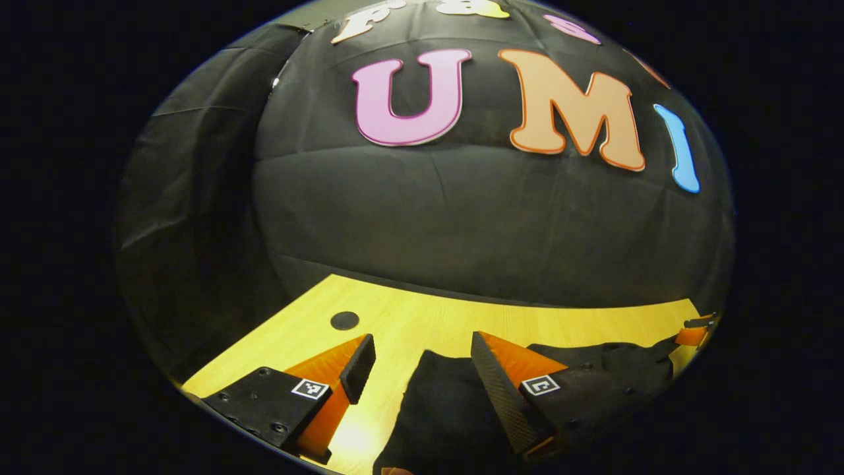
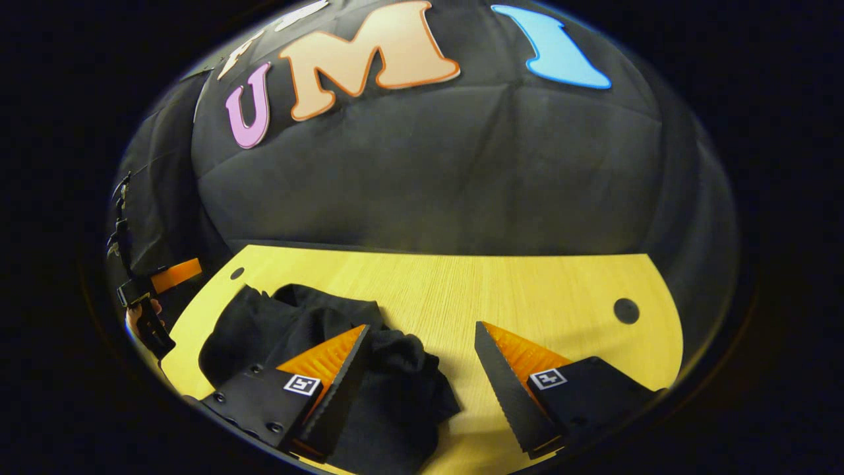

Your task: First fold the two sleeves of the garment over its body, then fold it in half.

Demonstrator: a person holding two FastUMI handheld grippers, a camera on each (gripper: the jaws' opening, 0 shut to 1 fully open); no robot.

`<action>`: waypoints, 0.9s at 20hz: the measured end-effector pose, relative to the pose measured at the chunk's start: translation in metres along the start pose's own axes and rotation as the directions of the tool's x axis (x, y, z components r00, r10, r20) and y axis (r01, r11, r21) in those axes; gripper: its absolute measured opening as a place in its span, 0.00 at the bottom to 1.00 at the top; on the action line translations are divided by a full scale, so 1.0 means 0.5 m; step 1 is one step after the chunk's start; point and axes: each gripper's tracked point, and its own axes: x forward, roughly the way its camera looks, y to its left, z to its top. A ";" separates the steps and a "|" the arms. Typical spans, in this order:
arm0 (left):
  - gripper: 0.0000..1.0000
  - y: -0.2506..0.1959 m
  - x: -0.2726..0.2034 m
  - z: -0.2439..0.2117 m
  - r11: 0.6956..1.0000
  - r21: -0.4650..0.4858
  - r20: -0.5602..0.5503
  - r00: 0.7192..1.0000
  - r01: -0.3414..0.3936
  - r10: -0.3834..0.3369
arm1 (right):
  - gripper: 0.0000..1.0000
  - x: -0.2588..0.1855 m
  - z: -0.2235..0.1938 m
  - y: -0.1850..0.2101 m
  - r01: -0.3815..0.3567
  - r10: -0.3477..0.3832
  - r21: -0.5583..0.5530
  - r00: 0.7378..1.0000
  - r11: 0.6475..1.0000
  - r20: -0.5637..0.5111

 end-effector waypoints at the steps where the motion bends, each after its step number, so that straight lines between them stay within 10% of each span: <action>1: 0.90 0.012 -0.027 0.033 1.000 -0.005 0.033 0.999 -0.002 0.002 | 0.95 -0.031 0.019 0.004 0.002 -0.001 -0.006 0.999 1.000 0.033; 8: 0.92 0.064 -0.292 0.214 0.995 -0.044 0.256 0.964 0.086 -0.072 | 0.99 -0.342 0.073 0.082 0.042 -0.033 -0.031 0.963 0.999 0.267; 14: 0.92 0.129 -0.582 0.224 0.990 0.069 0.330 0.934 0.123 -0.140 | 0.97 -0.664 -0.049 0.225 -0.029 0.030 -0.010 0.886 1.000 0.464; 18: 0.93 0.135 -0.737 0.163 0.987 0.065 0.346 0.925 0.145 -0.158 | 0.97 -0.774 -0.155 0.292 -0.045 0.038 0.002 0.885 0.999 0.464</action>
